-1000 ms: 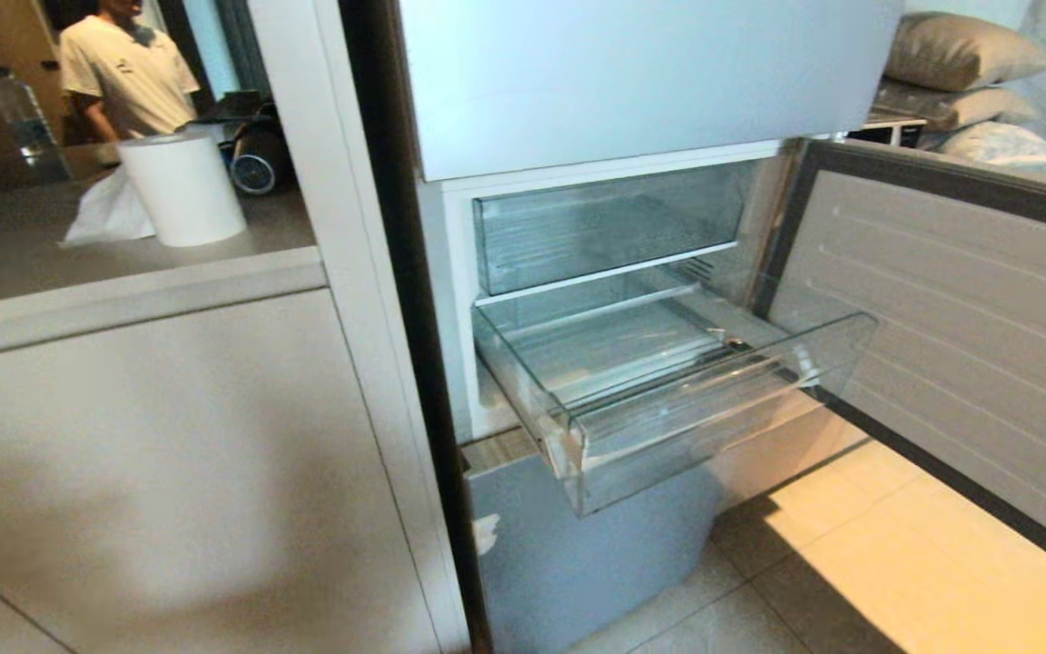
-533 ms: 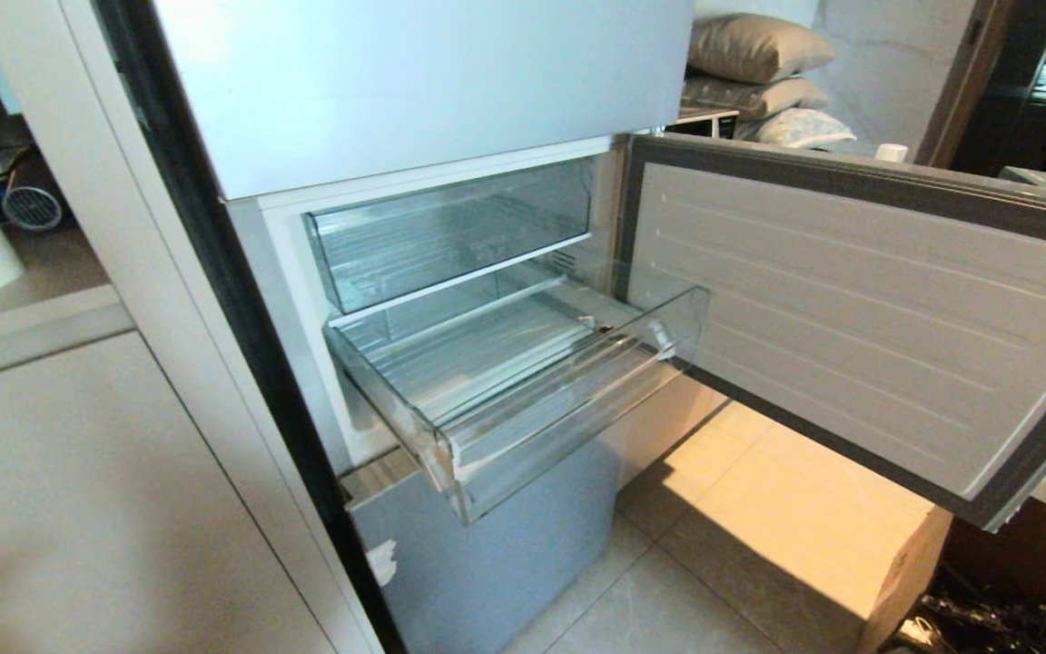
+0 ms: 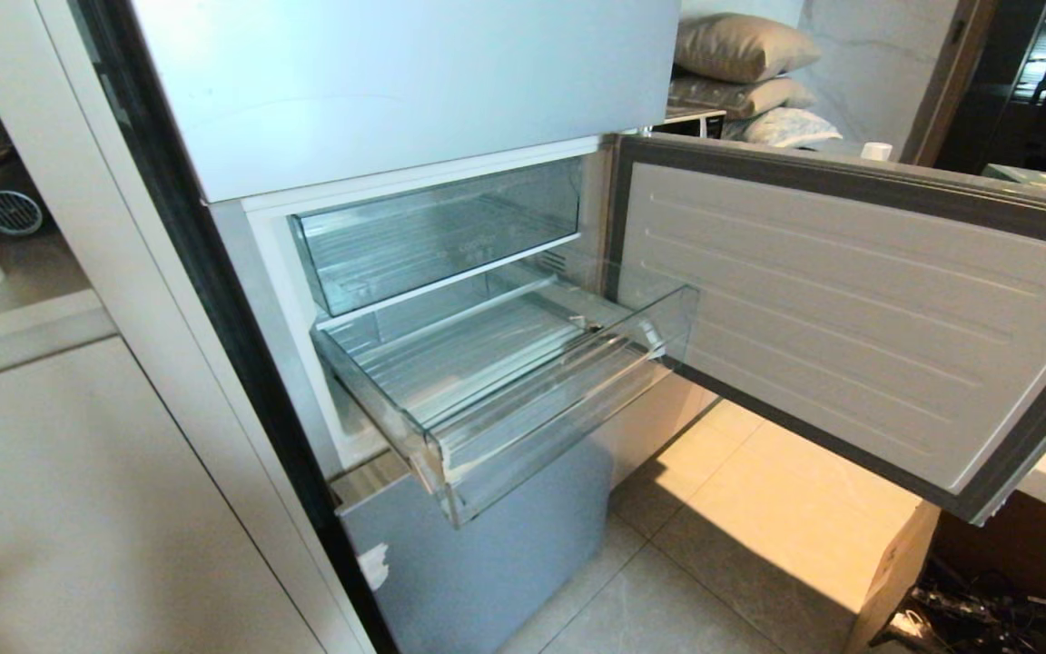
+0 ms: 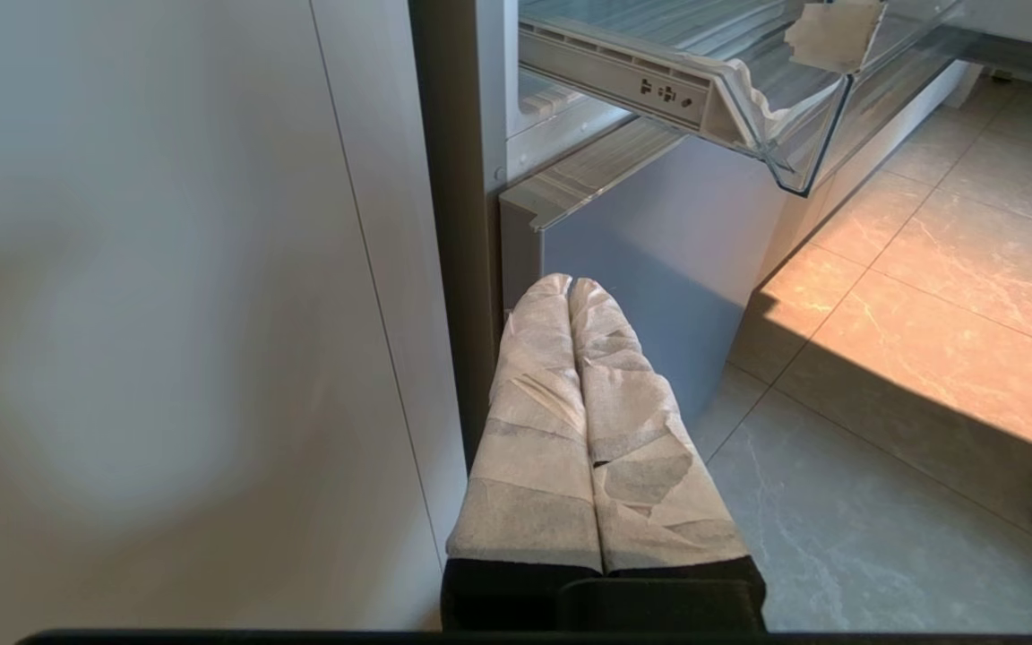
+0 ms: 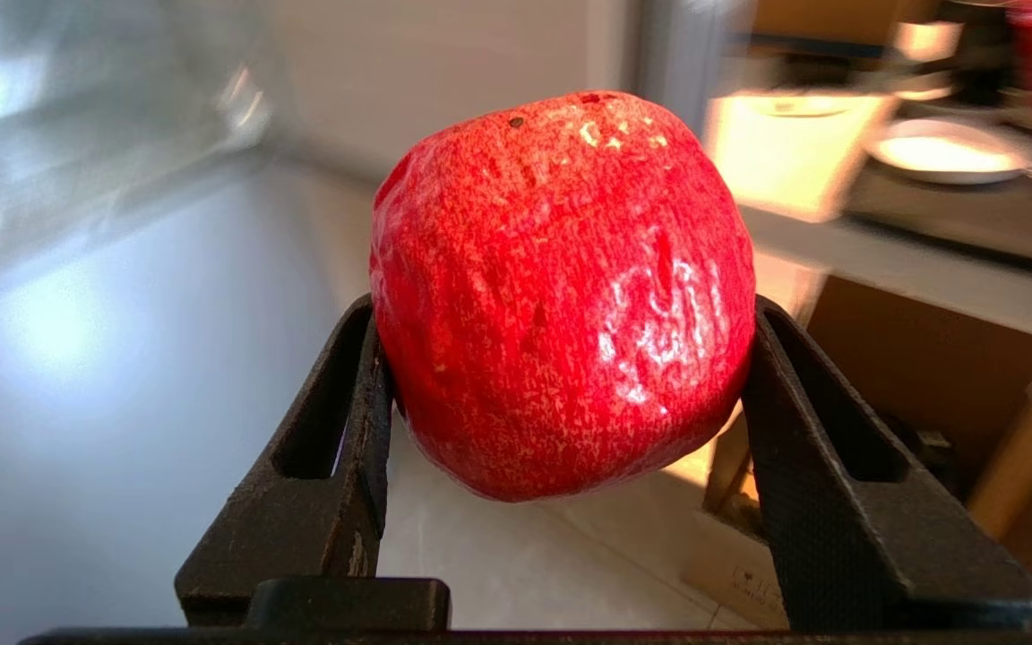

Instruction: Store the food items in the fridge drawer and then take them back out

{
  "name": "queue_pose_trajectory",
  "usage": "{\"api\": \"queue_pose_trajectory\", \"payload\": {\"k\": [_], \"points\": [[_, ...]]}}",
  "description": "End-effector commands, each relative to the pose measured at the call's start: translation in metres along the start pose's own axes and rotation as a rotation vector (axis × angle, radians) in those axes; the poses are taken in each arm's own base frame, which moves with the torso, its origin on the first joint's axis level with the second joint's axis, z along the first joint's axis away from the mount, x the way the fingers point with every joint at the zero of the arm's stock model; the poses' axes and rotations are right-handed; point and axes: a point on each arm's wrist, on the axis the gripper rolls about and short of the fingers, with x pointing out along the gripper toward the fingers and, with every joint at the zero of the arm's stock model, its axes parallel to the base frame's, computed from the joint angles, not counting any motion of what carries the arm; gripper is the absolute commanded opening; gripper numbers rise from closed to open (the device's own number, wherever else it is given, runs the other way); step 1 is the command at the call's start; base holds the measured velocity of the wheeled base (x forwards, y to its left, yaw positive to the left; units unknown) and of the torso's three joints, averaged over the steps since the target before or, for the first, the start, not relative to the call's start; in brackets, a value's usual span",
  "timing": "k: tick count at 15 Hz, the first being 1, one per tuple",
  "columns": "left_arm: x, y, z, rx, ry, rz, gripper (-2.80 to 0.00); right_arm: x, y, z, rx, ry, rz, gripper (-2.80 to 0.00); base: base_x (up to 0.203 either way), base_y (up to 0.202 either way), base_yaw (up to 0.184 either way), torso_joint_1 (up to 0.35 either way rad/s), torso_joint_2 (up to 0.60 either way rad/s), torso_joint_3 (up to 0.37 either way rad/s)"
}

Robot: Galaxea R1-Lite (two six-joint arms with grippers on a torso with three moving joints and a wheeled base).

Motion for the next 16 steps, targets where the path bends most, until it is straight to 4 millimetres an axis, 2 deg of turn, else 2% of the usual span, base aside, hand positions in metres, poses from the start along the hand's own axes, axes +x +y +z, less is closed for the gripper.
{"api": "queue_pose_trajectory", "payload": {"k": [1,3,5,8,10,12,16], "points": [[0.000,0.000,0.000,0.000,0.000,0.000,-2.80,0.006,0.002,0.035,0.052,0.063,-0.097,-2.80,0.000,0.000,0.000,0.000,0.00,0.000],[0.000,0.000,0.000,0.000,0.001,0.001,-2.80,0.027,0.007,0.048,0.077,0.156,-0.230,-2.80,0.000,0.000,0.000,0.000,0.00,0.000],[0.000,0.000,0.000,0.000,0.002,0.000,-2.80,0.055,0.008,0.062,0.114,0.154,-0.387,-2.80,0.000,0.000,0.000,0.000,0.00,0.000],[0.000,0.000,0.000,0.000,0.002,0.000,-2.80,0.086,-0.005,0.077,0.112,0.083,-0.631,-2.80,0.000,0.000,0.000,0.000,0.00,0.000],[0.000,0.000,0.000,0.000,0.002,0.000,-2.80,0.105,-0.022,0.086,0.086,0.059,-0.745,-2.80,0.000,0.000,0.000,0.000,0.00,0.000],[0.000,0.000,0.000,0.000,0.002,0.000,-2.80,0.121,-0.035,0.093,0.074,0.041,-0.761,-2.80,0.000,0.000,0.000,0.000,0.00,0.000],[0.000,0.000,0.000,0.000,0.003,0.000,-2.80,0.171,-0.070,0.079,0.102,0.148,-0.765,-2.80,0.000,0.000,0.000,0.000,0.00,0.000]]}}
